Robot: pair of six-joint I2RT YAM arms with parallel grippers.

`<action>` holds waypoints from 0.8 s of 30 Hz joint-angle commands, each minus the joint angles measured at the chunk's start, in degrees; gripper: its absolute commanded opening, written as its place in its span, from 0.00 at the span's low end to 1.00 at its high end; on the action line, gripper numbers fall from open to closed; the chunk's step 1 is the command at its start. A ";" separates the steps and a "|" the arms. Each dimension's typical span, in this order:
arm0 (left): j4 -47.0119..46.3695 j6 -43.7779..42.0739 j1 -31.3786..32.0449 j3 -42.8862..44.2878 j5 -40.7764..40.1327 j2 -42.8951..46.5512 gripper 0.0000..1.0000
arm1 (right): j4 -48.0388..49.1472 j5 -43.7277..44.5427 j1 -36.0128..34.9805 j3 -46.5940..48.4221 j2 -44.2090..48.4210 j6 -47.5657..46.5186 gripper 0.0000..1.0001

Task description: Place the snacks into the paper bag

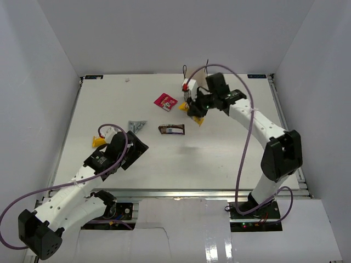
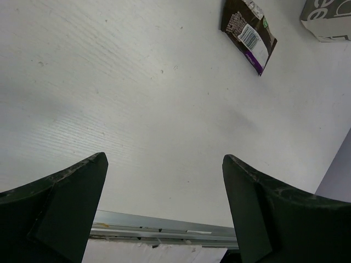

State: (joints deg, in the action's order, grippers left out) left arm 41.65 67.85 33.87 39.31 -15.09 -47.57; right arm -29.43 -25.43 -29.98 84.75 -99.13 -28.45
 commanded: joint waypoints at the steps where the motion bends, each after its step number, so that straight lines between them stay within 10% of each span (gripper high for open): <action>1: 0.63 1.40 -0.29 2.35 0.42 0.37 0.96 | 7.71 -11.57 4.30 9.36 4.74 -7.34 0.08; 9: -0.16 1.58 -0.29 1.91 0.06 0.99 0.96 | 21.92 -4.22 9.59 31.34 -5.79 11.27 0.08; 24: 0.01 2.19 -0.29 0.94 0.68 2.66 0.96 | 38.74 6.36 9.50 26.17 -11.61 22.30 0.18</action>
State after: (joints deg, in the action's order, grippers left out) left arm 41.78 68.93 33.87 39.64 -14.63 -46.24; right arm 2.26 -20.73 -20.36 111.28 -112.36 -7.38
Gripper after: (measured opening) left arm 0.960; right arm 0.202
